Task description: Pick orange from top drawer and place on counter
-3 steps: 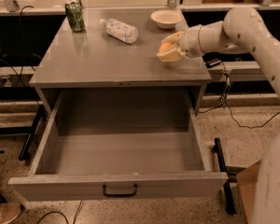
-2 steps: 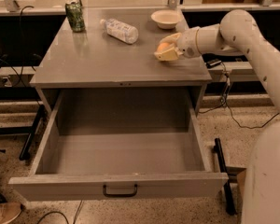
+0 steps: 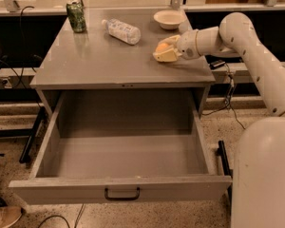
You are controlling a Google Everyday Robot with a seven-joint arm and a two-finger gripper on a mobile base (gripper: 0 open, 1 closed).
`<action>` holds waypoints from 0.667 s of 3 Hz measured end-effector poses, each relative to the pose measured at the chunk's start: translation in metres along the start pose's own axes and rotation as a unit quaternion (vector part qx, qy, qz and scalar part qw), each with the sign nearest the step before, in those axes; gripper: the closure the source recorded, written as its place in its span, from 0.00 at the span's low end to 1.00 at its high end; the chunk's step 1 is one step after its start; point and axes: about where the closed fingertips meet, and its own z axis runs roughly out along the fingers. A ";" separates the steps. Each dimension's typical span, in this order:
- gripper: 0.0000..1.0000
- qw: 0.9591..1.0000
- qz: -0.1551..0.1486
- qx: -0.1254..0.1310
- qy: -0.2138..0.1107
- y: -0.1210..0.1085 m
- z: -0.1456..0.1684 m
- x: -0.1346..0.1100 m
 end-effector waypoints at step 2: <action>0.06 1.000 0.005 -0.010 -0.001 0.001 0.005 0.002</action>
Offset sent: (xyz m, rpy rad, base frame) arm 0.0063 0.0019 -0.0117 0.0112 0.0506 0.0553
